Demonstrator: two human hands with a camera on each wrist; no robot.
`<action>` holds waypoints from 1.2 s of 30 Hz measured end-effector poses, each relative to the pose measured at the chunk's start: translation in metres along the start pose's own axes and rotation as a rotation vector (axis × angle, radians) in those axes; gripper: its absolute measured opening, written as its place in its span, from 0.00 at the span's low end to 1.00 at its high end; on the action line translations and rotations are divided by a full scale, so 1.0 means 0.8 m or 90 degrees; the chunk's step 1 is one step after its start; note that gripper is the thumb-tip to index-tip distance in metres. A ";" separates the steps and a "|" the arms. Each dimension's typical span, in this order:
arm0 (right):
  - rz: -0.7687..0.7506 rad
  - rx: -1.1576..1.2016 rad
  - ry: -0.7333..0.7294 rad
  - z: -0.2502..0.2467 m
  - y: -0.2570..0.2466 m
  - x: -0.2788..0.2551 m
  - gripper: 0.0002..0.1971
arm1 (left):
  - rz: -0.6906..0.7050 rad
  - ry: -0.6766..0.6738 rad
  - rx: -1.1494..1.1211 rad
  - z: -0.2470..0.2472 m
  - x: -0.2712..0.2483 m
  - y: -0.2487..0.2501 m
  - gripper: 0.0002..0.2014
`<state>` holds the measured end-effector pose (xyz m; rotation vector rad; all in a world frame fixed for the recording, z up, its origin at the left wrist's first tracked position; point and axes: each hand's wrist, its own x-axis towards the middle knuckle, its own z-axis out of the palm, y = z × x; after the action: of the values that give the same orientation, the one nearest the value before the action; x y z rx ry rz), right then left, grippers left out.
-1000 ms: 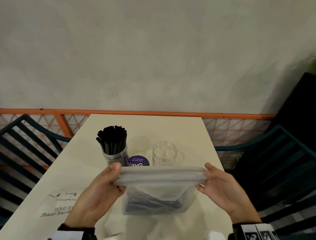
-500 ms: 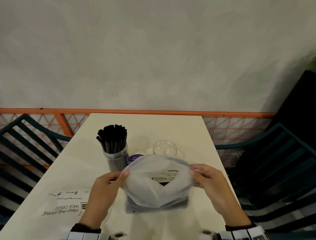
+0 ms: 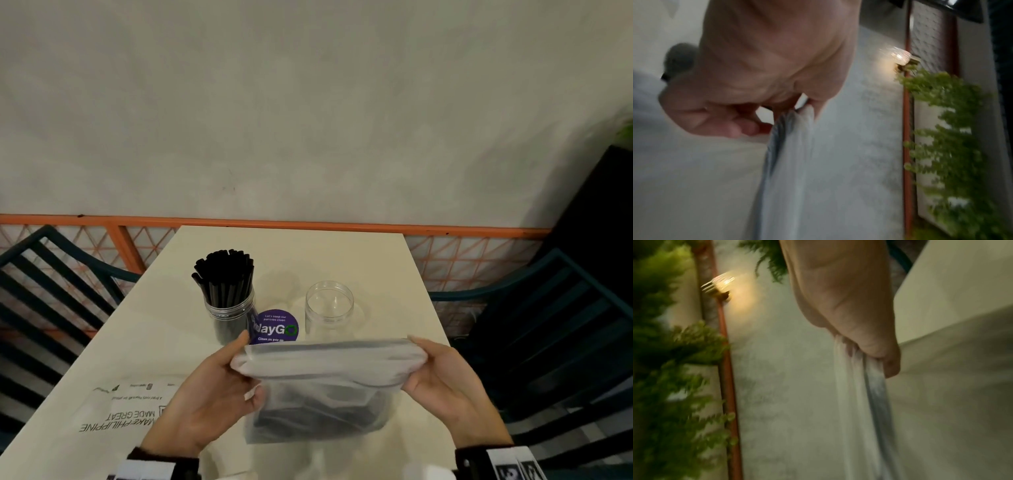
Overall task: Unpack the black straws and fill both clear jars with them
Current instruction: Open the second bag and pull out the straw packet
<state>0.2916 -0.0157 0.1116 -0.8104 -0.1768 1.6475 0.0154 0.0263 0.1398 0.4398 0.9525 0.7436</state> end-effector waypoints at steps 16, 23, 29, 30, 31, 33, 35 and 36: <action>-0.320 -0.751 0.313 -0.006 0.025 0.008 0.03 | 0.398 0.332 0.602 -0.006 0.028 -0.021 0.06; -0.145 -0.530 0.143 0.013 0.041 0.006 0.04 | 0.256 0.188 0.507 0.000 0.034 -0.028 0.12; -0.002 -0.117 0.026 -0.006 0.035 0.018 0.18 | 0.059 0.011 0.120 -0.001 0.030 -0.029 0.05; -0.003 -0.051 0.003 -0.009 0.028 0.015 0.22 | 0.046 -0.009 0.036 -0.007 0.028 -0.027 0.08; -0.010 -0.001 -0.009 -0.013 0.021 0.011 0.24 | 0.045 -0.031 -0.033 -0.015 0.028 -0.024 0.14; -0.014 0.042 -0.029 -0.017 0.013 0.002 0.23 | 0.069 -0.079 -0.114 -0.028 0.027 -0.020 0.22; -0.003 0.045 -0.035 -0.017 0.015 -0.003 0.22 | 0.092 -0.118 -0.143 -0.033 0.025 -0.016 0.22; 0.001 0.038 -0.031 -0.021 0.018 -0.002 0.22 | 0.092 -0.126 -0.148 -0.034 0.024 -0.015 0.21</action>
<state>0.2899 -0.0259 0.0924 -0.7257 -0.1608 1.6676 0.0040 0.0331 0.1069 0.3727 0.6448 0.9135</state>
